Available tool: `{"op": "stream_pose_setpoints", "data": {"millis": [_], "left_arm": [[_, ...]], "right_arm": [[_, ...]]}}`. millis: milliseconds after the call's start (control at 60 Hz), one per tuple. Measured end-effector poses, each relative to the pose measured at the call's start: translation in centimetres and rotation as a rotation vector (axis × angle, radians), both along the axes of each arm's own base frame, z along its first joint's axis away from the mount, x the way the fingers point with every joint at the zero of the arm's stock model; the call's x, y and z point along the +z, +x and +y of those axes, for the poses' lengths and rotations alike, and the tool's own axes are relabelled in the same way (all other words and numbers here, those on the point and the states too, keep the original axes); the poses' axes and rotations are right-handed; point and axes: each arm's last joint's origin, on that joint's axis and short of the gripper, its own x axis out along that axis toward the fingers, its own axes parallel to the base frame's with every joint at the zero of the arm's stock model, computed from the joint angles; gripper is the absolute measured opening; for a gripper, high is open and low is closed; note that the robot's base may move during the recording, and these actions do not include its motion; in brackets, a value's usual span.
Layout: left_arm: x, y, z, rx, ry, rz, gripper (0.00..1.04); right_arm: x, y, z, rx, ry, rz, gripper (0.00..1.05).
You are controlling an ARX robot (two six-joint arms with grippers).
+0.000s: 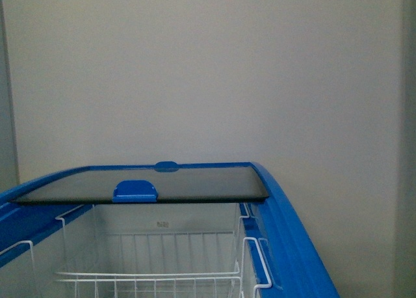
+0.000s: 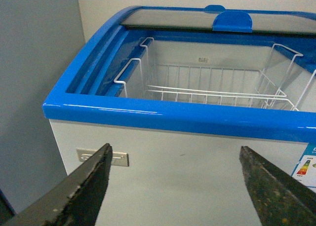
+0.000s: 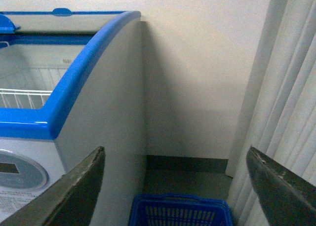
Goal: Put drink in fridge
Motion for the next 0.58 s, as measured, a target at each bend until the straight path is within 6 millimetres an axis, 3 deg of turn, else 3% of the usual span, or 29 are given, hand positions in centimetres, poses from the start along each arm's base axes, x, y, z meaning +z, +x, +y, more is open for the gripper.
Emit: {"op": "stream_pose_setpoints", "data": {"millis": [50, 83, 583], "left_arm": [[0.00, 0.00, 0.00, 0.000, 0.000, 0.000, 0.95], [0.00, 0.00, 0.00, 0.000, 0.002, 0.000, 0.98], [0.00, 0.00, 0.00, 0.000, 0.002, 0.000, 0.97]], "right_arm": [[0.00, 0.00, 0.00, 0.000, 0.000, 0.000, 0.97], [0.00, 0.00, 0.00, 0.000, 0.000, 0.000, 0.98], [0.00, 0.00, 0.00, 0.000, 0.000, 0.000, 0.97]]}}
